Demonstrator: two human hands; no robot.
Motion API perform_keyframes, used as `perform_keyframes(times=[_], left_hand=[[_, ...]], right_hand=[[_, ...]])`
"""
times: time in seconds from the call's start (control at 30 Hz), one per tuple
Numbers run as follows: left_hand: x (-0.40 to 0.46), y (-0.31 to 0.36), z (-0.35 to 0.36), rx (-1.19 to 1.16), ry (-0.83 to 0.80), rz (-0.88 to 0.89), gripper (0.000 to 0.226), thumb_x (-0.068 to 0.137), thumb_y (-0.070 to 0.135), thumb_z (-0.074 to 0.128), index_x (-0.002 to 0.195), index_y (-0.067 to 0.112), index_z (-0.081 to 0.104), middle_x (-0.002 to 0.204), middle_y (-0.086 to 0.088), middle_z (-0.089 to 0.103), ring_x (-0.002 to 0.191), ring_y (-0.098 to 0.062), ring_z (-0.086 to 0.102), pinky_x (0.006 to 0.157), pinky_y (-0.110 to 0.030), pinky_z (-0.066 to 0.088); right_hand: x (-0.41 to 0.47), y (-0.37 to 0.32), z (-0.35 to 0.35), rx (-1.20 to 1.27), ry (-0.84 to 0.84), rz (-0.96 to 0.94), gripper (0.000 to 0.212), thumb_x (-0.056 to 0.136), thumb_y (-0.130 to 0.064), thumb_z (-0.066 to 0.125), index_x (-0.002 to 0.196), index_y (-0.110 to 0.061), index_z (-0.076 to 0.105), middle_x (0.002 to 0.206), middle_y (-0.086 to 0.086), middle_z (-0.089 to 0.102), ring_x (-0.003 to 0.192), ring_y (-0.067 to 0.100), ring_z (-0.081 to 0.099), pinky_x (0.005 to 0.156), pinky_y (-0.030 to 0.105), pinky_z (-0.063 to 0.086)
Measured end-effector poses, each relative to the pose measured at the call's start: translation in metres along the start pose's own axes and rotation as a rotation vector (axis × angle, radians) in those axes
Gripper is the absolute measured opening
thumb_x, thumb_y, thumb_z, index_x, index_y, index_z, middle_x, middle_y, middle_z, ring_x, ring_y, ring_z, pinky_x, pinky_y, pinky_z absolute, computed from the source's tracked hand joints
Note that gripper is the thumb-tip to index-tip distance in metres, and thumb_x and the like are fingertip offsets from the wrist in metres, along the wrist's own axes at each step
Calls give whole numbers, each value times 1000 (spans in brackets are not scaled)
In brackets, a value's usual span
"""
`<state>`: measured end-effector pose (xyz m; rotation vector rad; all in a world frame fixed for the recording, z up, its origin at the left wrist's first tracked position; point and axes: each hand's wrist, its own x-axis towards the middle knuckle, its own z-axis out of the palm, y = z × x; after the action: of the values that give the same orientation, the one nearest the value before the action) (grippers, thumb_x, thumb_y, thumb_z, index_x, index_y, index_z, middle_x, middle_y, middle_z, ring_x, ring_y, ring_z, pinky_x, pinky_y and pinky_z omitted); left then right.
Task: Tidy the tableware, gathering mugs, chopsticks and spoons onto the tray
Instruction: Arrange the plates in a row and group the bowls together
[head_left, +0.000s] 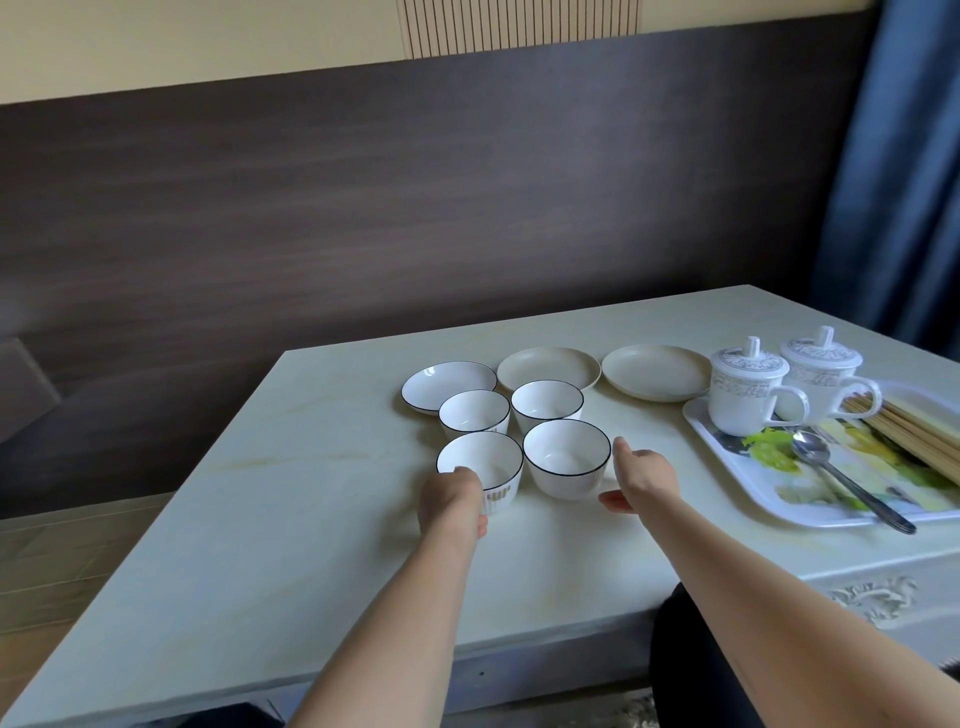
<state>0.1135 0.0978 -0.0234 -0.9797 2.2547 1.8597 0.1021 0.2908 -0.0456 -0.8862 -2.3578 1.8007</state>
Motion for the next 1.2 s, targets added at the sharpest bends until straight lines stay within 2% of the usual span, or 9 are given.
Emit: perform_keyframes(times=[0.1, 0.23, 0.33, 0.4, 0.47, 0.57, 0.7, 0.97, 1.2], left_hand=[[-4, 6, -4, 121, 57, 53, 35, 90, 18, 45, 119, 4, 59, 115, -13, 65, 101, -33, 63, 85, -31, 52], [-16, 17, -1, 216, 97, 148, 38, 90, 15, 45, 125, 5, 54, 124, -11, 62, 112, -31, 58, 77, -28, 44], [-35, 22, 12, 362, 97, 429, 24, 91, 10, 39, 106, 14, 58, 102, -8, 64, 101, -34, 56, 71, -28, 40], [-45, 20, 28, 438, 39, 634, 20, 87, 6, 37, 84, 13, 55, 81, -7, 58, 88, -37, 50, 59, -29, 33], [-51, 16, 48, 500, -60, 766, 31, 88, 9, 39, 103, 19, 64, 95, -5, 65, 94, -32, 57, 66, -28, 39], [-61, 7, 79, 593, -263, 896, 30, 86, 9, 40, 91, 27, 63, 86, -3, 62, 81, -27, 54, 70, -27, 42], [-58, -11, 118, 969, -484, 853, 33, 91, 13, 43, 121, 8, 57, 131, -10, 56, 119, -30, 53, 95, -33, 44], [-48, -26, 141, 1385, -402, 855, 41, 97, 23, 40, 132, 3, 43, 138, -15, 40, 132, -28, 37, 106, -36, 33], [-44, -11, 134, 1495, -467, 890, 48, 96, 38, 42, 133, 7, 48, 137, -11, 45, 126, -31, 47, 96, -36, 42]], right_hand=[[-1, 0, -7, -15, 11, -35, 39, 98, -34, 33, 75, -6, 46, 66, 7, 50, 56, 28, 64, 60, 28, 50], [-4, -4, -16, -133, 59, -112, 42, 97, -31, 36, 75, 0, 55, 70, 12, 55, 75, 36, 64, 75, 37, 53], [-3, -2, -27, -303, 128, -157, 39, 95, -23, 37, 60, -6, 43, 67, 10, 49, 71, 29, 49, 64, 28, 36], [0, 3, -35, -398, 166, -154, 31, 93, -21, 38, 70, -6, 51, 78, 13, 55, 79, 30, 50, 67, 28, 36], [3, 11, -43, -521, 240, -147, 28, 92, -22, 37, 85, -8, 61, 94, 14, 63, 96, 32, 53, 72, 29, 36], [10, 25, -56, -690, 390, -164, 29, 93, -23, 41, 105, -14, 66, 114, 10, 63, 117, 31, 43, 88, 34, 36], [28, 36, -70, -723, 433, -69, 32, 94, -24, 43, 119, -17, 63, 127, 7, 57, 124, 29, 38, 99, 34, 30], [48, 42, -81, -750, 418, -11, 37, 91, -11, 43, 126, -12, 56, 134, 12, 48, 127, 31, 39, 103, 35, 32], [50, 43, -81, -818, 427, -23, 38, 91, -12, 42, 125, -13, 58, 132, 11, 49, 124, 30, 42, 99, 34, 36]])
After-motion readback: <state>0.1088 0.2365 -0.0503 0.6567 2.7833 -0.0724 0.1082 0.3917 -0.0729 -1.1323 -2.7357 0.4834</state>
